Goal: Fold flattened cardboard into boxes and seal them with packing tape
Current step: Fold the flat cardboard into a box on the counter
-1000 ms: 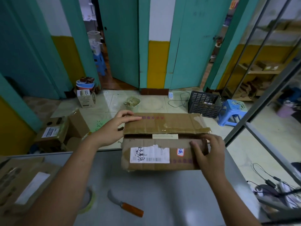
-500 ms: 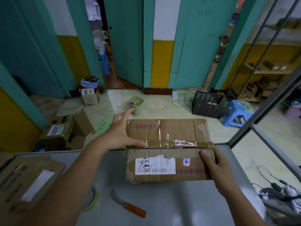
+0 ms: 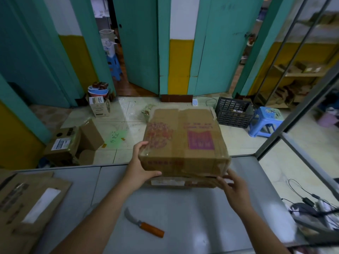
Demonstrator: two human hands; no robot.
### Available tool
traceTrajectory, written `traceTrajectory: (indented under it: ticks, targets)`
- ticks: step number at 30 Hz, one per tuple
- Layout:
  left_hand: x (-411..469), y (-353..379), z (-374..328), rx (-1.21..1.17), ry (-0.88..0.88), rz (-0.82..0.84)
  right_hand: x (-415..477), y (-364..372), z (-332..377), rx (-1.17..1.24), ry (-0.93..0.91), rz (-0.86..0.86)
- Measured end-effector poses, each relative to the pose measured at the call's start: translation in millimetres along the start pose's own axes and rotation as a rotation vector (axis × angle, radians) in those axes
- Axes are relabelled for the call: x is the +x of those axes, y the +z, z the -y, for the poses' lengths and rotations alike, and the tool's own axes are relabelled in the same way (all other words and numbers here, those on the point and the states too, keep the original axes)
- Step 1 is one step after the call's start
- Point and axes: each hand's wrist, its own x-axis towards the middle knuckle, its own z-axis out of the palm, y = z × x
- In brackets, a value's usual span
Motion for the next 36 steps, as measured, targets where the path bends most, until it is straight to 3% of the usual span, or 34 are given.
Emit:
traceTrajectory:
  ticks: [4, 7, 11, 20, 24, 27, 32, 36]
  targets:
    - [-18.1, 28.9, 42.1, -0.037, -0.106, 0.009, -5.6, 10.2, -28.8, 0.127, 0.220, 0.205]
    - [-28.4, 29.1, 63.5, -0.008, -0.154, 0.020, -7.0, 7.1, -41.3, 0.382, 0.531, 0.193]
    - [-31.0, 16.2, 69.9, 0.023, -0.217, 0.104, 4.3, 10.4, -24.5, 0.455, 0.675, 0.206]
    - [-25.2, 10.1, 41.5, -0.133, -0.259, -0.030, 14.0, 18.2, 3.3, 0.346, 0.605, 0.240]
    - [-35.0, 4.5, 41.7, -0.055, -0.546, 0.003, 5.7, 10.5, 2.7, 0.224, 0.594, 0.264]
    - [-39.5, 0.7, 41.1, 0.038, -0.657, 0.102, 6.1, 8.0, 5.4, 0.086, 0.576, 0.313]
    - [-39.0, -2.4, 39.5, -0.433, -0.655, 0.147, 7.6, 5.1, 4.0, 0.405, 0.587, 0.348]
    - [-47.2, -5.7, 48.5, -0.536, -0.585, 0.152, -2.2, -3.4, -7.1, 0.492, 0.513, 0.378]
